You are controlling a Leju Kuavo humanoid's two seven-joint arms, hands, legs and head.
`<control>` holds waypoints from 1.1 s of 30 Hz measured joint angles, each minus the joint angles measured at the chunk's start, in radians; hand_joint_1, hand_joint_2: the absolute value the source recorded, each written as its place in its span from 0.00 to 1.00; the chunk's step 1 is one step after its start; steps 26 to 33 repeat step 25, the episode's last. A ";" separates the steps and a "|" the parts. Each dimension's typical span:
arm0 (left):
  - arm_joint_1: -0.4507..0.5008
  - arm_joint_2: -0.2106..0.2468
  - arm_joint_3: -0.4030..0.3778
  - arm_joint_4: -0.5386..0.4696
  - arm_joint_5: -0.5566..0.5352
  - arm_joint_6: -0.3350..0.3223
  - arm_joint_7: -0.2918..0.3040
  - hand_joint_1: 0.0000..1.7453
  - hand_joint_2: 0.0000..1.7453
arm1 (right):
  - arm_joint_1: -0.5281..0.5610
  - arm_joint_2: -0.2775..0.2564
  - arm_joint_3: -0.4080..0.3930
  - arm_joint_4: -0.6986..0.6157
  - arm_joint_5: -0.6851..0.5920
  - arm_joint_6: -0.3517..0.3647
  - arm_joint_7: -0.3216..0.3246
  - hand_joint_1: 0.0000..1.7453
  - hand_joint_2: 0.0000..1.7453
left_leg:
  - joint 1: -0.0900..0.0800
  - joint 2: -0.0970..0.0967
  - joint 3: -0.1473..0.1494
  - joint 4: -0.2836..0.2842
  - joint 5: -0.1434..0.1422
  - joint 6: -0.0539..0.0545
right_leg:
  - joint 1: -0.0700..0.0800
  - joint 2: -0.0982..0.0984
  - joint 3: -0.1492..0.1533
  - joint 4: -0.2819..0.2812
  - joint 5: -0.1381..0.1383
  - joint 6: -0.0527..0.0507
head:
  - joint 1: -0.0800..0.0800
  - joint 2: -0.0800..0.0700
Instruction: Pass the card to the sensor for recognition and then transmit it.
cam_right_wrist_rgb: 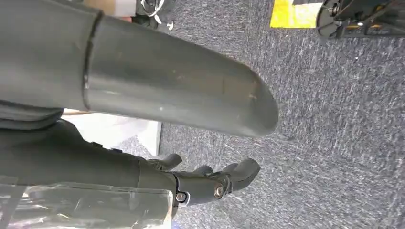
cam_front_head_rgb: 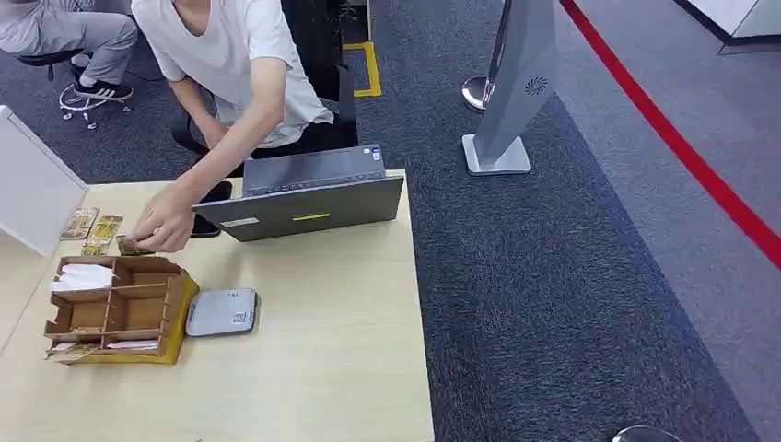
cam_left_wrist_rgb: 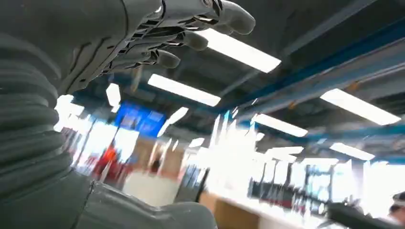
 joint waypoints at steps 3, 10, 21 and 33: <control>-0.058 -0.014 0.199 0.150 0.150 -0.220 -0.059 0.00 1.00 | -0.002 -0.001 -0.003 0.000 -0.002 0.001 0.000 0.00 0.00 | 0.000 0.000 0.000 0.000 0.000 0.000 | 0.000 -0.001 0.000 0.000 -0.001 0.000 | 0.000 0.000; -0.182 -0.012 0.562 0.768 0.500 -0.407 0.067 0.00 0.00 | -0.004 -0.002 -0.008 0.000 0.004 0.014 0.027 0.00 0.00 | -0.001 -0.003 0.001 0.000 0.000 0.000 | -0.001 -0.003 0.002 -0.001 -0.001 0.000 | -0.002 0.000; -0.221 -0.245 0.646 1.284 0.643 -0.193 0.338 0.00 1.00 | -0.006 -0.002 0.027 0.000 0.053 0.018 0.070 0.00 0.00 | -0.005 -0.006 0.001 0.001 -0.001 0.005 | -0.005 -0.006 0.006 -0.006 0.002 0.005 | 0.002 0.000; -0.230 -0.317 0.625 1.338 0.451 -0.153 0.469 0.00 1.00 | -0.004 -0.002 0.066 0.000 0.053 0.012 0.064 0.00 0.00 | -0.005 -0.006 0.002 0.002 -0.002 0.005 | -0.005 -0.006 0.006 -0.006 0.002 0.005 | 0.003 0.000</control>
